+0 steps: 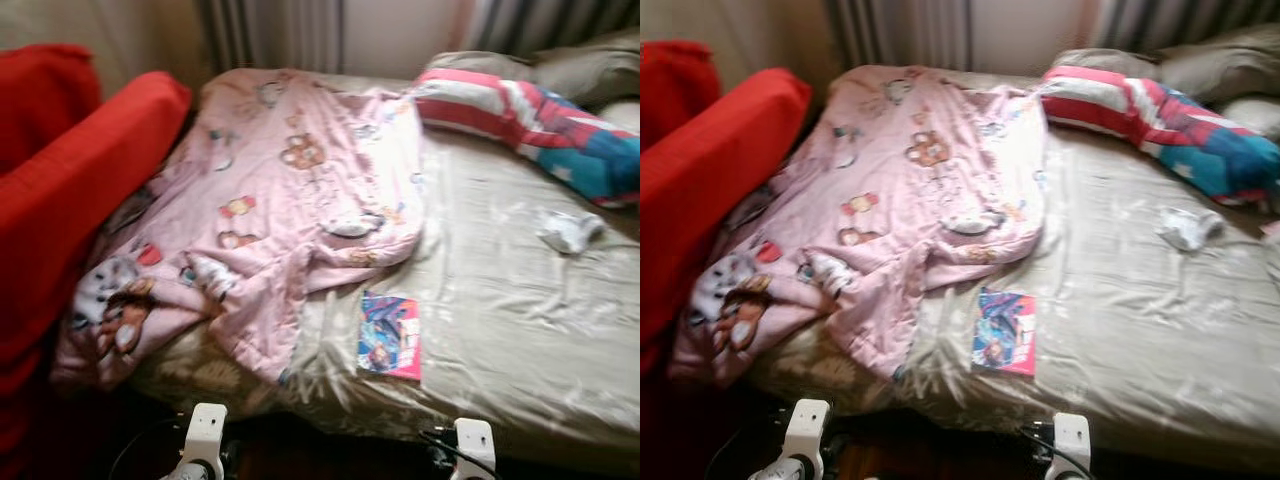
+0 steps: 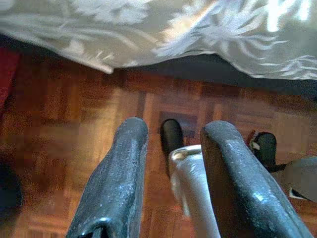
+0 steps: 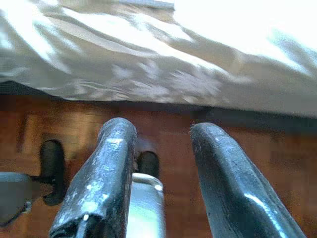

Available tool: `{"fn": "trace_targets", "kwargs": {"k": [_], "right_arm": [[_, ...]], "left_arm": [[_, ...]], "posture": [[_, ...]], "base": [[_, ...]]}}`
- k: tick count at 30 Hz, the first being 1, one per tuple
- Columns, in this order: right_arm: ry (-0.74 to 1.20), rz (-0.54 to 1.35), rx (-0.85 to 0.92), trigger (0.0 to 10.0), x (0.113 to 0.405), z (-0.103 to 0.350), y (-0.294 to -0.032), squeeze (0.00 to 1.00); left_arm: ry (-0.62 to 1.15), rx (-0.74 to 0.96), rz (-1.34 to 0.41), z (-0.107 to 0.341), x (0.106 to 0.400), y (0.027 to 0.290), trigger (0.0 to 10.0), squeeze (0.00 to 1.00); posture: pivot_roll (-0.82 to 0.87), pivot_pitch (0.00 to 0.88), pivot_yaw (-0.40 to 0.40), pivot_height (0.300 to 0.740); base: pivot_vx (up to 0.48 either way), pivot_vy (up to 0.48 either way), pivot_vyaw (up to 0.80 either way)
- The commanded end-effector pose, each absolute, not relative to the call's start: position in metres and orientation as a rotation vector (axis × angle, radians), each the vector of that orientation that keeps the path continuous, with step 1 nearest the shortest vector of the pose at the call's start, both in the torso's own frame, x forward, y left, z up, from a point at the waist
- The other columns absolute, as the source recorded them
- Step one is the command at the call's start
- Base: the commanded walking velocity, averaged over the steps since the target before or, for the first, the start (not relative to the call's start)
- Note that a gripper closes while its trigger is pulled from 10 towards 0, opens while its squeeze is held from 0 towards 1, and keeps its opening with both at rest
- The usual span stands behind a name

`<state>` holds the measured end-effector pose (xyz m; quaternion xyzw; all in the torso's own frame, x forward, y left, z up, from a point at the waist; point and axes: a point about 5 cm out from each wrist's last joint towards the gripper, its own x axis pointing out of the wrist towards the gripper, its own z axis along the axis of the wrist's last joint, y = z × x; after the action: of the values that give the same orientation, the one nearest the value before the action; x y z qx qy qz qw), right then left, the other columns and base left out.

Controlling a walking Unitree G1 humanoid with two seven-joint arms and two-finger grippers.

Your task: Clean up the room

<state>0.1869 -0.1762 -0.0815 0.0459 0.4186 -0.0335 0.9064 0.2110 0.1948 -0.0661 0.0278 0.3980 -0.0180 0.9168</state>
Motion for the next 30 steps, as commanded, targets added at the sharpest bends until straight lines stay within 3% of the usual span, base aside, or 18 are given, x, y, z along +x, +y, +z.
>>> {"fn": "trace_targets", "kwargs": {"k": [1,6,30], "right_arm": [[0.881,-0.078,0.090,10.0,0.1808,-0.0844,-0.1773,0.00],[0.877,-0.078,0.094,10.0,0.1813,-0.0841,-0.1759,0.00],[0.856,-0.080,0.097,10.0,0.1861,-0.0818,-0.1741,0.00]], "left_arm": [[0.854,0.061,-0.045,-0.0713,0.2020,0.1953,10.0,0.00],[0.857,0.060,-0.047,-0.0716,0.2017,0.1946,10.0,0.00],[0.854,0.069,-0.058,-0.0721,0.2014,0.1920,10.0,0.00]], "posture": [[-0.02,0.109,-0.004,0.740],[-0.02,0.107,-0.003,0.740],[-0.03,0.102,-0.004,0.740]], "base": [[0.000,0.000,0.00],[0.000,0.000,0.00],[0.242,0.000,0.00]]}}
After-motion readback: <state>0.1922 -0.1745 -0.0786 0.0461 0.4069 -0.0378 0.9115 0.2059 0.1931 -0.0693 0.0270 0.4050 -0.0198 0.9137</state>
